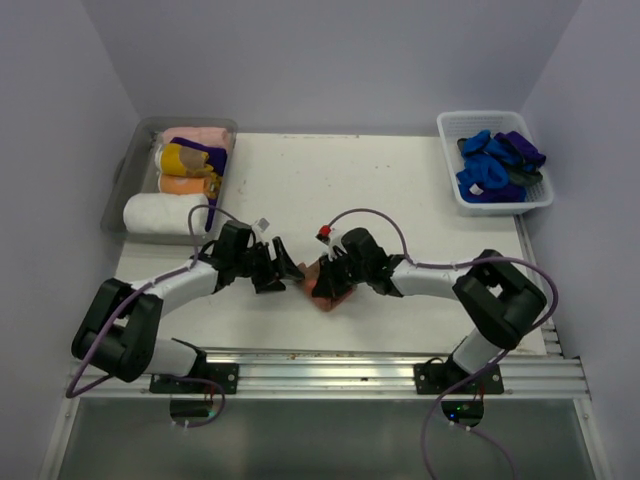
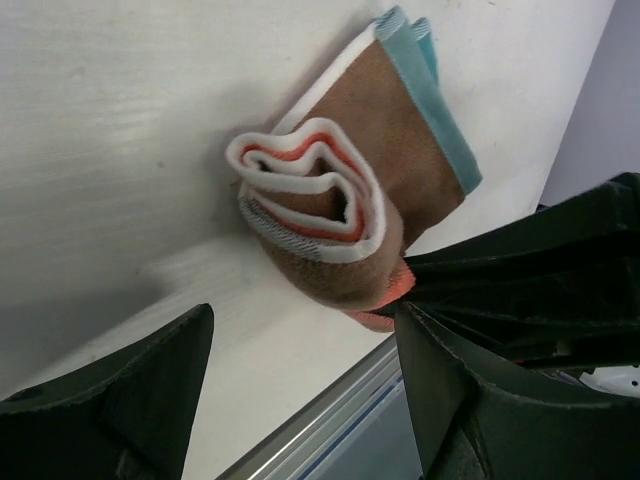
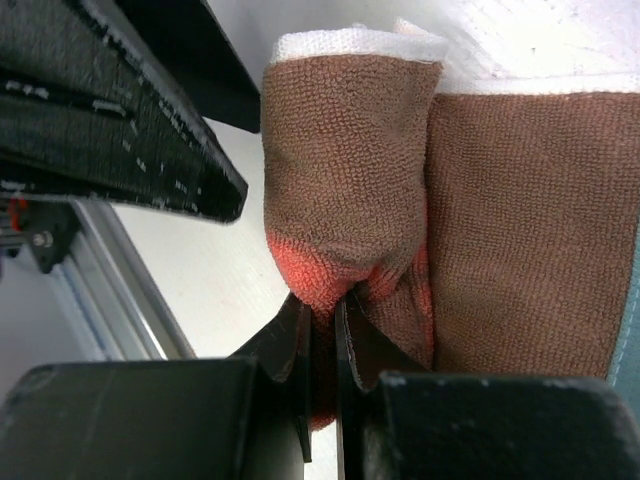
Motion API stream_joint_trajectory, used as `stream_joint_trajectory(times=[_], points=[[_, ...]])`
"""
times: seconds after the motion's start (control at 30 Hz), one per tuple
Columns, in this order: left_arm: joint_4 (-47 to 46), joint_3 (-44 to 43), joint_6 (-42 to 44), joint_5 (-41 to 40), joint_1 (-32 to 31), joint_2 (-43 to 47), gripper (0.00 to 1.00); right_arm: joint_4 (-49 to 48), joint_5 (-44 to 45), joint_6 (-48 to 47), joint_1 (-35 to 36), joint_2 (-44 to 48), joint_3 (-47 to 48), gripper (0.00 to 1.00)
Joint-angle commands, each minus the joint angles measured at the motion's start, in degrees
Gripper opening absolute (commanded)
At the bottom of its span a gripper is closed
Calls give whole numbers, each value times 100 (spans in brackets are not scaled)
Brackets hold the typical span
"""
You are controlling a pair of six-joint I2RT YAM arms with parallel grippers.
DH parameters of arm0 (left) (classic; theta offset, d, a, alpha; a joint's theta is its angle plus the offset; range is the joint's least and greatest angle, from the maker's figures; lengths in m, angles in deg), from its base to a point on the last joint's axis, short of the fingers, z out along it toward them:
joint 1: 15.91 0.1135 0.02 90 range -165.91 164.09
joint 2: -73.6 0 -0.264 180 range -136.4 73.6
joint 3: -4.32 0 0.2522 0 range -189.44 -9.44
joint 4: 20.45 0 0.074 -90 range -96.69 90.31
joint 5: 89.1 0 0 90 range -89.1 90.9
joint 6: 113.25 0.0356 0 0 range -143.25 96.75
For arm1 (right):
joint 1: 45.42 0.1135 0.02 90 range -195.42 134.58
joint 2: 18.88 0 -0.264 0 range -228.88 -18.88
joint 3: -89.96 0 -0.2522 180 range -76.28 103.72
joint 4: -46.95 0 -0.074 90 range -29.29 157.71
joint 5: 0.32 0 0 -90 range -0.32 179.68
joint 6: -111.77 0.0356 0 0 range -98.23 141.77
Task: Roll the towels
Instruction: Roll the towel
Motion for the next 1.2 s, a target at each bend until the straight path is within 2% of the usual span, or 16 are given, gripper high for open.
stream_joint_trajectory(times=[0.0,0.17,0.47,0.57,0.63,0.67,0.7,0.77,0.8,0.87,1.03,1.07,1.17], points=[[-882,65,-285,127,-177,-62,77,-371,-1033,452,-195,-219,-121,0],[-1358,127,-584,-39,-265,-308,76,-581,-1481,602,-354,-395,-148,0],[-1560,48,-751,-365,-353,-932,62,-1065,-2053,1085,-635,-527,-279,0],[-1560,-14,-822,-427,-397,-1125,49,-1153,-2229,1252,-714,-624,-245,0],[-1456,-101,-822,-427,-423,-1205,39,-848,-2150,1174,-715,-659,-174,1],[-1411,-119,-831,-435,-467,-1214,36,-706,-2098,1121,-706,-650,-131,5],[-1376,-146,-822,-436,-467,-1205,33,-566,-2028,972,-706,-607,-69,17],[-1157,-225,-805,-444,-467,-1188,32,-56,-1581,814,-706,-335,-42,29],[-1052,-260,-778,-453,-476,-1179,32,128,-1396,630,-697,-212,-33,40],[-727,-391,-708,-488,-476,-1179,31,717,-746,349,-610,261,10,49],[-102,-620,-515,-532,-476,-1214,30,2008,949,-215,31,1071,274,58],[-49,-629,-497,-541,-476,-1205,30,2142,1744,-294,398,1177,396,60],[92,-691,-470,-550,-476,-1196,30,2529,2855,-601,1101,1319,738,60]])
